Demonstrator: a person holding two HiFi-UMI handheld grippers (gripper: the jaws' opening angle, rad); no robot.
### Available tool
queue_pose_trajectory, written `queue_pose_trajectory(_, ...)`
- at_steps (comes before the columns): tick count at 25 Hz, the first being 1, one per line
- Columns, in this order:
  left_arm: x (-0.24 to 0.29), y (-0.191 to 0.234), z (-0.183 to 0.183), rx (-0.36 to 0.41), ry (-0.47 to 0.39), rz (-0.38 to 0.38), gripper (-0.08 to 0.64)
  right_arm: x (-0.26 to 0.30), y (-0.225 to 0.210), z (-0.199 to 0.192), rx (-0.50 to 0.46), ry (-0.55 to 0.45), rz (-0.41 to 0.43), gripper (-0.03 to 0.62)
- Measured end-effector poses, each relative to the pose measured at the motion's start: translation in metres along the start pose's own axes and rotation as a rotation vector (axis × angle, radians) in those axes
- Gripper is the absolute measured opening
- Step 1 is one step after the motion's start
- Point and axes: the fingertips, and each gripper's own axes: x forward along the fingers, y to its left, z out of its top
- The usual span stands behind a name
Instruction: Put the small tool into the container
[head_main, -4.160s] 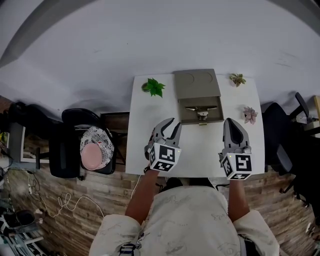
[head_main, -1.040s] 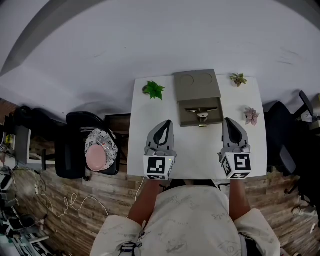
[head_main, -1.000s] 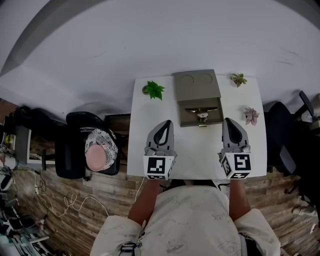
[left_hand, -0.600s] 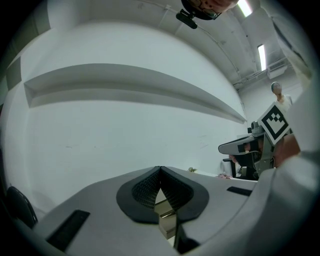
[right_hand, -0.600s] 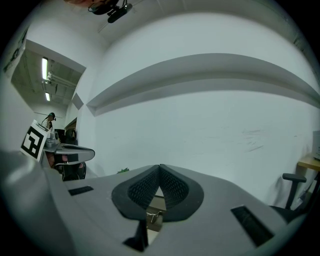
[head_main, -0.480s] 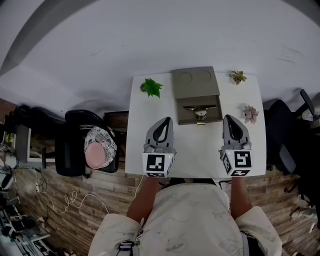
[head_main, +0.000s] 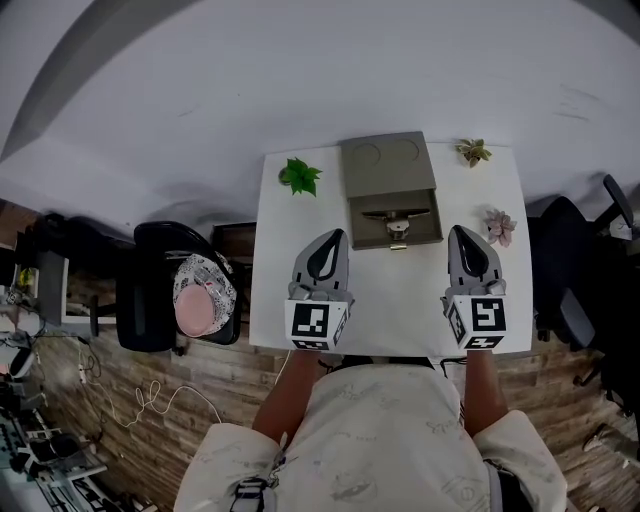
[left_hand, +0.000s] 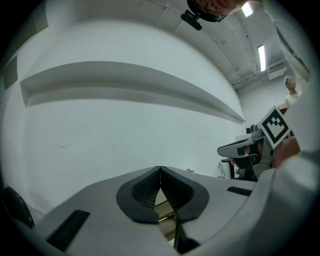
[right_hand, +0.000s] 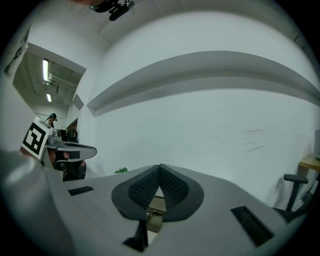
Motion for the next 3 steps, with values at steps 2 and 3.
queue_pose_trajectory(2, 0.0048, -0.0059, 0.0019, -0.004, -0.003, 0.001, 0.006, -0.0015, -0.0083, -0.0014, -0.003, 0.003, -0.003, 0.015)
queue_pose_trajectory(3, 0.0071, -0.0087, 0.0028, -0.006, -0.004, 0.002, 0.006, -0.0022, -0.0124, -0.0023, -0.005, 0.005, -0.005, 0.015)
